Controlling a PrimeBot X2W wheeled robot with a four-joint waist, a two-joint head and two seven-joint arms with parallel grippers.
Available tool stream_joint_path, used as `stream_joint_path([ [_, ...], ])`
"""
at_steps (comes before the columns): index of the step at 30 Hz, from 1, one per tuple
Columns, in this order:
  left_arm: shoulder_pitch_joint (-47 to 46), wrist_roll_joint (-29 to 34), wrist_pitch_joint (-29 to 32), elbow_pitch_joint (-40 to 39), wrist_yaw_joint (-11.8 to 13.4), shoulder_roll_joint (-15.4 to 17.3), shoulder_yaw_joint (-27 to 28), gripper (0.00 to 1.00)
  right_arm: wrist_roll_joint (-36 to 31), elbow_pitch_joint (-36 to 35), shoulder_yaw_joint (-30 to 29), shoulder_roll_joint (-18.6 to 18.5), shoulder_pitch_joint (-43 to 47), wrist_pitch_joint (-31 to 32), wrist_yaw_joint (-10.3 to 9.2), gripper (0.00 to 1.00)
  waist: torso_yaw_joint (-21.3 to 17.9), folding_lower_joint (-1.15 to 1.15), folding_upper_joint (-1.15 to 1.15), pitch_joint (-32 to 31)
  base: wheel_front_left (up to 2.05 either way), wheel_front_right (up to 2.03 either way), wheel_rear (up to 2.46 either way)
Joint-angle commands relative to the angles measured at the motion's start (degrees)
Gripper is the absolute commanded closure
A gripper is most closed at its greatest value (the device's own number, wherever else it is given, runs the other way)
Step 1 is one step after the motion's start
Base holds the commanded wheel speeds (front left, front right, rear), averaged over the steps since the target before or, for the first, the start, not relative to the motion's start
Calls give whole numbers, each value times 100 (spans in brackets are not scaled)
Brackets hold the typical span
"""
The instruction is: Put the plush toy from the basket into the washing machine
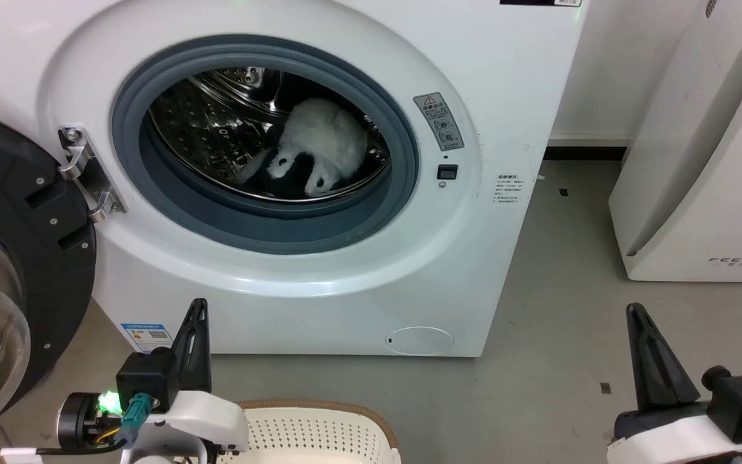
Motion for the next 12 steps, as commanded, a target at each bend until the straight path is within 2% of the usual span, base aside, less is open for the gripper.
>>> stream_joint_path([
  [1, 78, 52, 29, -45, -12, -27, 0, 100, -16, 18, 2, -1, -79, 28, -2, 100, -1, 0, 0, -1, 0, 0, 0],
  [12, 119, 65, 157, -148, -15, -37, 0, 100, -91, 56, 26, -1, -110, 157, -2, 100, -13, 0, 0, -12, 0, 0, 0],
])
